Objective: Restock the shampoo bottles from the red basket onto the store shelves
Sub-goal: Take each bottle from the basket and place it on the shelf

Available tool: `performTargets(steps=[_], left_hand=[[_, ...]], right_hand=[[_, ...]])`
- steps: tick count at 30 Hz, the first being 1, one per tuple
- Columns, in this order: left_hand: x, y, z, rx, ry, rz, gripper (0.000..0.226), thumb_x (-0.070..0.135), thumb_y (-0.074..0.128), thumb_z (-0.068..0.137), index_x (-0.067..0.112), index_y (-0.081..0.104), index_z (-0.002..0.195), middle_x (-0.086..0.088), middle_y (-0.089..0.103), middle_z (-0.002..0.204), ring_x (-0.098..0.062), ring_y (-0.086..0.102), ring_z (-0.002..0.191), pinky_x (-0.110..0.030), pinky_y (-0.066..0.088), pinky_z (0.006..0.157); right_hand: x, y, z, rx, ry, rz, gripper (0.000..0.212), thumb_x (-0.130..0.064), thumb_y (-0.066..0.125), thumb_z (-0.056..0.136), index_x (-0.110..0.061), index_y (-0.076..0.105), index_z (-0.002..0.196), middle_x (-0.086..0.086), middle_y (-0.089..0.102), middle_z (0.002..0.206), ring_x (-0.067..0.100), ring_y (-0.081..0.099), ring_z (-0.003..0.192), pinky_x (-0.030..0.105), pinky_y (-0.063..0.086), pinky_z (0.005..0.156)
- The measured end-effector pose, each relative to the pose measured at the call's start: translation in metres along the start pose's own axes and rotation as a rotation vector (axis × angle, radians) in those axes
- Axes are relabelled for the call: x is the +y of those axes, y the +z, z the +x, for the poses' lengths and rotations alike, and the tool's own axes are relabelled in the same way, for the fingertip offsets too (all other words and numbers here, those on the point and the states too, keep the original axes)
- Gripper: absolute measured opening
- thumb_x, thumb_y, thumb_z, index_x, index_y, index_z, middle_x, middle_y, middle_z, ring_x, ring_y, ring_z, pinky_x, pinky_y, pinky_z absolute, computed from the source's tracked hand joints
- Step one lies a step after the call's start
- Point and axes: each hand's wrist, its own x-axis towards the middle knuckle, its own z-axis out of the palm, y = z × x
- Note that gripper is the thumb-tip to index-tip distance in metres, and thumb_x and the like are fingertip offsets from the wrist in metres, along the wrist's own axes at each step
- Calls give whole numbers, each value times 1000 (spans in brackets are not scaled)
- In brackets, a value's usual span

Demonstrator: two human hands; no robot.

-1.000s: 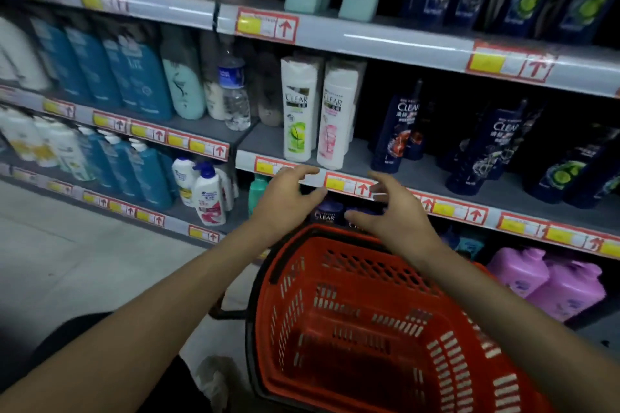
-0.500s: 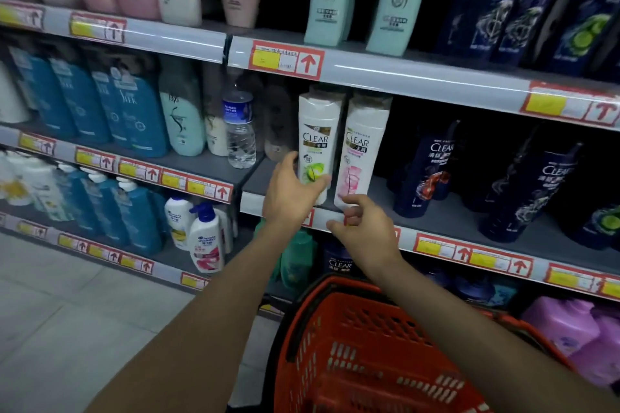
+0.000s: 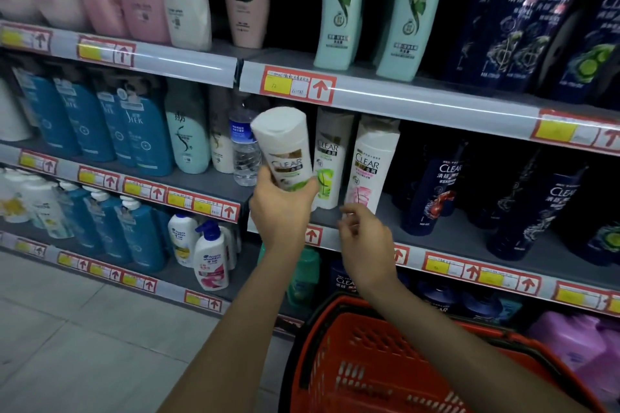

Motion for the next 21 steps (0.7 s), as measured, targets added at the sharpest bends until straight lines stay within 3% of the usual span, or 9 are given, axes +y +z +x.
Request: performTargets(steps=[3,6,9,11,14,21], left_hand=[[8,-28,0,24,-5,-63,43,26,92,68,29,64,100,20,69,90,3,66,84,-21,53,72],[2,-55,5,-19,-33,-75,43,23,92,69,26,67,104,17,73,96,0,69,88,-26,56,74],[-11,-80,8,-77,-57,-17,42,14,91,71,21,67,106,11,73,98,-1,68,87,-25,56,72],[-23,-95,8,-116,-79,47,45,14,91,71,22,66,107,9,72,98,-5,68,86,-24,53,70],[-42,-108,10,-169,-97,122,49,17,93,68,20,68,111,5,74,106,-17,71,95,-34,56,81],[-63,-124,8,-267,-111,188,48,17,93,67,25,70,107,10,75,104,-10,71,94,-28,56,76]], right_hand=[[-23,22,11,11,42,-56,32,-3,47,100,-11,60,128,9,68,111,29,64,101,40,53,83],[-40,45,22,-66,134,-131,38,6,49,92,-5,52,129,16,62,113,36,64,103,43,55,82],[-44,65,34,-61,211,-137,51,7,53,91,-1,41,141,20,56,129,37,60,114,43,51,92],[-45,78,41,-30,276,-124,67,5,56,93,0,25,153,22,48,141,37,54,124,41,48,97],[-44,96,50,54,353,-63,78,-2,56,98,0,7,159,24,40,147,41,54,125,43,48,97],[-45,122,72,223,464,-102,80,-23,62,100,-3,13,159,18,40,149,36,45,134,48,49,96]])
